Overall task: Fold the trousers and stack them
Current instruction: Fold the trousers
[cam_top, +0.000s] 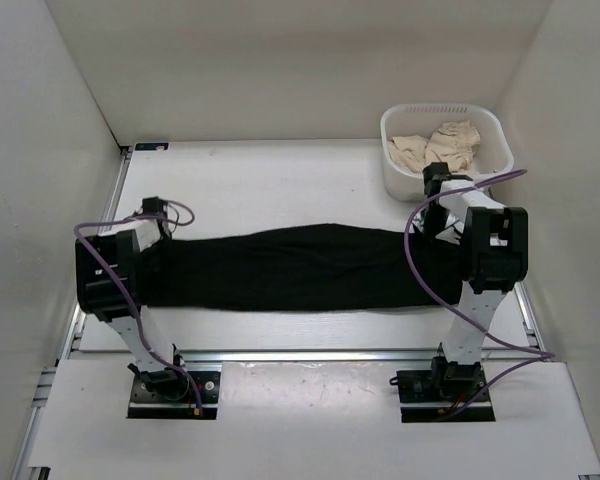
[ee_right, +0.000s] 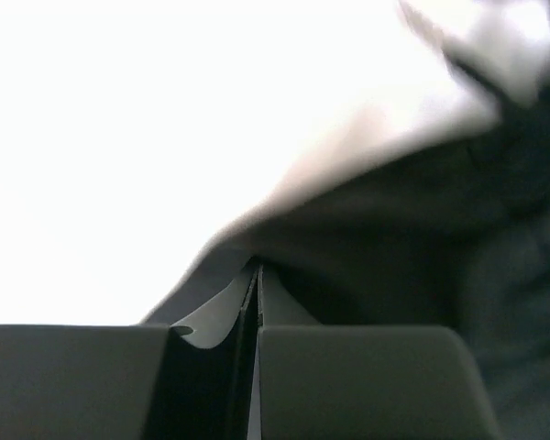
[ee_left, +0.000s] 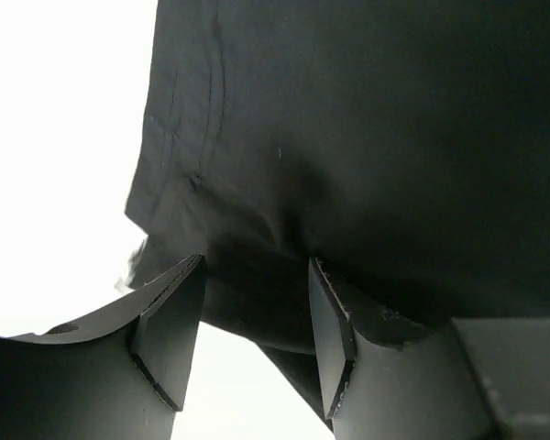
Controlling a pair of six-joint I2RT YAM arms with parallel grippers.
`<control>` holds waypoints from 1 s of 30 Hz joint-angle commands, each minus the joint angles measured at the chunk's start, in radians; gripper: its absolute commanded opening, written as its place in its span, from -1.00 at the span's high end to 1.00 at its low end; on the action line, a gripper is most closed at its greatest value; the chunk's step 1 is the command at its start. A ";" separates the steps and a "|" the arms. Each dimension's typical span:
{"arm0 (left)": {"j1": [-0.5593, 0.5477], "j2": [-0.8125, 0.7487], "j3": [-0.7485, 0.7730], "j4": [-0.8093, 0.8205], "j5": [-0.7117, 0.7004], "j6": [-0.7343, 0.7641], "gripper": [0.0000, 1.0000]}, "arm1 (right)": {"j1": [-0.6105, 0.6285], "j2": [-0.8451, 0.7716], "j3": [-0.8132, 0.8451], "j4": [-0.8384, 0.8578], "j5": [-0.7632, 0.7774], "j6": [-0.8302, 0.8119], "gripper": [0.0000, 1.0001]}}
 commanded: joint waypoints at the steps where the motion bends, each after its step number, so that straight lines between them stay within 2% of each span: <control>1: -0.055 0.032 0.083 0.116 0.048 -0.033 -0.20 | -0.041 0.042 0.109 0.086 0.109 0.011 1.00; 3: -0.055 0.050 0.083 0.090 0.023 -0.033 -0.23 | -0.041 0.068 0.155 0.105 0.011 -0.064 1.00; 5: -0.055 0.060 0.029 0.079 0.023 -0.033 -0.29 | -0.041 0.078 0.180 0.129 -0.095 -0.208 1.00; 7: -0.032 0.060 -0.003 0.079 0.023 -0.033 -0.34 | -0.041 0.066 0.218 0.114 -0.180 -0.350 0.72; 9: -0.020 0.060 -0.029 0.070 0.034 -0.033 -0.34 | -0.041 -0.005 0.218 0.056 -0.212 -0.411 0.35; 10: -0.020 0.060 -0.029 0.059 0.034 -0.033 -0.34 | -0.041 -0.042 0.206 0.036 -0.212 -0.443 -0.20; 11: -0.011 0.060 -0.029 0.041 0.045 -0.033 -0.34 | -0.050 -0.130 0.194 -0.008 -0.212 -0.444 -0.47; 13: -0.010 0.060 -0.029 0.017 0.045 -0.033 -0.37 | -0.061 -0.221 0.157 -0.071 -0.162 -0.444 -0.90; 14: -0.010 0.060 -0.029 -0.003 0.058 -0.033 -0.37 | -0.071 -0.305 0.143 -0.111 -0.139 -0.430 -0.98; 16: -0.010 0.060 -0.038 -0.014 0.071 -0.033 -0.39 | -0.082 -0.382 0.096 -0.211 -0.106 -0.401 -0.98; 17: -0.010 0.060 -0.038 -0.014 0.071 -0.033 -0.39 | -0.082 -0.457 0.009 -0.223 -0.106 -0.369 -0.98; 21: -0.010 0.051 -0.048 -0.023 0.082 -0.033 -0.42 | -0.116 -0.580 -0.239 -0.195 -0.148 -0.278 -0.98; 24: -0.010 0.051 -0.048 -0.033 0.082 -0.033 -0.42 | -0.168 -0.617 -0.352 -0.090 -0.158 -0.209 -0.98; 27: -0.010 0.051 -0.048 -0.033 0.082 -0.033 -0.42 | -0.220 -0.629 -0.468 0.052 -0.106 -0.137 -0.98; 28: -0.010 0.038 -0.048 -0.033 0.082 -0.033 -0.42 | -0.232 -0.640 -0.502 0.183 -0.106 -0.125 -0.98; 30: -0.010 0.029 -0.058 -0.042 0.082 -0.033 -0.44 | -0.254 -0.622 -0.582 0.290 -0.106 -0.096 -0.98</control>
